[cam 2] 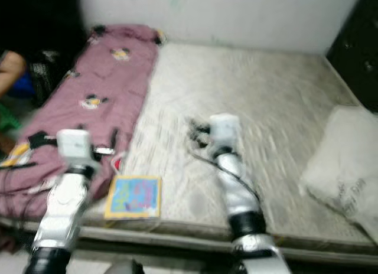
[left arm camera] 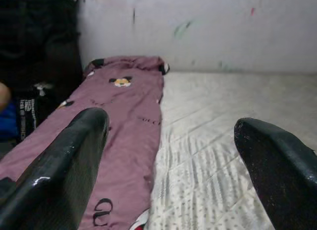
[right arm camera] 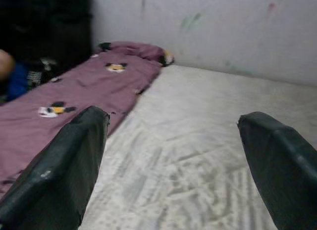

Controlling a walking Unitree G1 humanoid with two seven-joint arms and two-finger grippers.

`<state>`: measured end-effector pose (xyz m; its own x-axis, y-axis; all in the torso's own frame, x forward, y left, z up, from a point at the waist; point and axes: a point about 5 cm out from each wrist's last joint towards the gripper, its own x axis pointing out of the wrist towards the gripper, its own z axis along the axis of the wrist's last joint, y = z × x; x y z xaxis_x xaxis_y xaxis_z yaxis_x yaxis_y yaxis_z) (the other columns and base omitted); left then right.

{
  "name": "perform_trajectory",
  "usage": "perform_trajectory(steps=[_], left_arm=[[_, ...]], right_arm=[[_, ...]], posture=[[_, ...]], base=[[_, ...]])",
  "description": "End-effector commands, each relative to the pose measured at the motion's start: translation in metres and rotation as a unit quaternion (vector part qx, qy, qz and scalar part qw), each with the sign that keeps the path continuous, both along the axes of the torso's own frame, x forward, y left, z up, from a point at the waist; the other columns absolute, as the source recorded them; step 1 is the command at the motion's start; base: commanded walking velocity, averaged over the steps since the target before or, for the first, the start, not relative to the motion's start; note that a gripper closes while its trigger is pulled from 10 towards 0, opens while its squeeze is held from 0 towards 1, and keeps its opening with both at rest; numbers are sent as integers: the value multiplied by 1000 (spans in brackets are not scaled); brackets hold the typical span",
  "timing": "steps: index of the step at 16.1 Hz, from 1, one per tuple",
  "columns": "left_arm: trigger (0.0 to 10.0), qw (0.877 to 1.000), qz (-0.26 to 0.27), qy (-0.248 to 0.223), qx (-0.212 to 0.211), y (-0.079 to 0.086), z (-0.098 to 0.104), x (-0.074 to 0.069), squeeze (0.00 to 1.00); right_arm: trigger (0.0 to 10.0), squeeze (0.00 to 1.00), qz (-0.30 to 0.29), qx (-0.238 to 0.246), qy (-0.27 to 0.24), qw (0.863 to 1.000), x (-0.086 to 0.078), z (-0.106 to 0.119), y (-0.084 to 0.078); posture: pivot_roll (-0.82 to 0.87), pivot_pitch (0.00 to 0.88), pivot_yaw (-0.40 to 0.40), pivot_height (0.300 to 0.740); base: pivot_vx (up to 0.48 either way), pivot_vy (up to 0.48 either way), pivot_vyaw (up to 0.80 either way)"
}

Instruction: Clean up the room

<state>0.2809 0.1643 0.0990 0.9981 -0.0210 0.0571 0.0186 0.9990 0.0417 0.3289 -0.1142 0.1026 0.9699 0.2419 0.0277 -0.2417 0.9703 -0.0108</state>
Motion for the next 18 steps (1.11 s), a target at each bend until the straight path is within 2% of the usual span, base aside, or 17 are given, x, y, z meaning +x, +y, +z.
perform_trajectory(steps=[1,12,15,18], left_arm=[[10000,1000,-12,-4,-4,-10,3,1,0],[10000,1000,-14,-3,0,-11,3,2,0],[10000,1000,-16,-1,-1,-11,2,2,0],[10000,1000,-16,-1,-2,-12,1,2,0]], right_arm=[[10000,0,-21,-8,-5,1000,1,2,-16],[10000,0,-16,-13,-6,1000,2,3,-15],[10000,0,-6,-25,-7,1000,2,2,-12],[10000,0,-3,-29,-6,1000,2,1,-12]], posture=[[-68,0,-18,740],[-70,0,-13,740],[-66,0,-15,740],[-63,0,-21,740]], base=[[0,0,0],[0,0,-91],[0,-325,0],[0,-324,698]])
